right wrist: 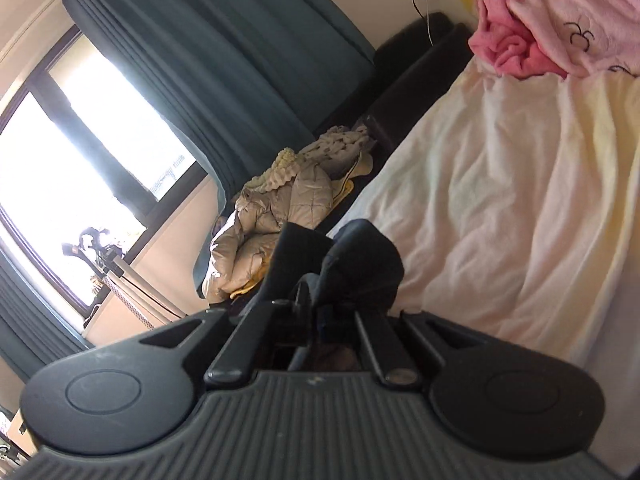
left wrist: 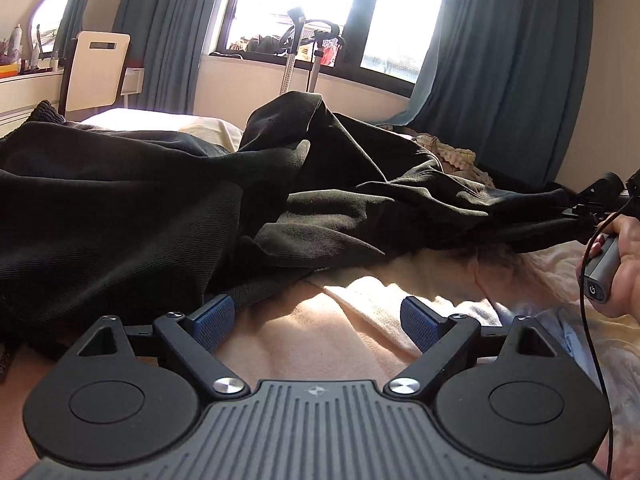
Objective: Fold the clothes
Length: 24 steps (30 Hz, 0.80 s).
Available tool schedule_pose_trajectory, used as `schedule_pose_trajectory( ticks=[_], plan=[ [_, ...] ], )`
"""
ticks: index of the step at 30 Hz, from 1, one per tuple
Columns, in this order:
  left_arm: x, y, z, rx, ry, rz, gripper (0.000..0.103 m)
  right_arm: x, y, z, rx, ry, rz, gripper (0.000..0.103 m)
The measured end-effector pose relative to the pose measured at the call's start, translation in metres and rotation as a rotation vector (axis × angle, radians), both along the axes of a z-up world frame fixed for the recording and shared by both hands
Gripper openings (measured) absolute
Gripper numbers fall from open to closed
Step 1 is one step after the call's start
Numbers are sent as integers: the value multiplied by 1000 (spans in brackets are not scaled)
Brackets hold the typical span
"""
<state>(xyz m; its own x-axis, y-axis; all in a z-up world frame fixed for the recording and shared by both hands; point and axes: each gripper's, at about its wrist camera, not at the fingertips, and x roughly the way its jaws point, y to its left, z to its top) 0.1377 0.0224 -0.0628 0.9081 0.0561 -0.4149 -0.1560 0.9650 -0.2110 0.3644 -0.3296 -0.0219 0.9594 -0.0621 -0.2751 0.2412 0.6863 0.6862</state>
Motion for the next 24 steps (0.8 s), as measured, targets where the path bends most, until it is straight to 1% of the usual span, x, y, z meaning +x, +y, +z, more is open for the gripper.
schedule_pose_trajectory(
  ticks=[4,5,7,9,11,13,15,17,18,20,21,22,24],
  plan=[
    [-17,6,22,-23,-73,14,92,-45,-34,64,-50,-85,-65,3],
    [-22,8,26,-31,-88,13,92,-62,-47,81,-64,-112,-77,3],
    [-30,11,34,-48,-116,8,92,-92,-69,101,-82,-144,-101,3],
    [-37,11,40,-49,-136,0,92,-121,-92,106,-70,-145,-124,3],
    [-43,10,44,-50,-146,-17,92,-146,-113,97,-62,-98,-156,3],
    [-45,8,46,-53,-139,-30,92,-166,-132,72,-19,-37,-183,3],
    [-46,7,45,-55,-124,-47,92,-185,-148,31,54,38,-186,3],
    [-45,4,42,-51,-105,-62,92,-198,-155,-4,83,112,-181,3],
    [-42,2,39,-47,-91,-73,92,-205,-158,-25,114,149,-162,3],
    [-37,-4,34,-25,-61,-81,92,-221,-161,-52,162,199,-159,5],
    [-34,-7,32,-11,-47,-84,92,-228,-160,-62,175,234,-151,9],
    [-33,-10,30,1,-37,-87,92,-231,-158,-67,175,280,-137,11],
    [-30,-17,27,25,-18,-91,92,-238,-147,-64,85,325,-104,11]
  ],
)
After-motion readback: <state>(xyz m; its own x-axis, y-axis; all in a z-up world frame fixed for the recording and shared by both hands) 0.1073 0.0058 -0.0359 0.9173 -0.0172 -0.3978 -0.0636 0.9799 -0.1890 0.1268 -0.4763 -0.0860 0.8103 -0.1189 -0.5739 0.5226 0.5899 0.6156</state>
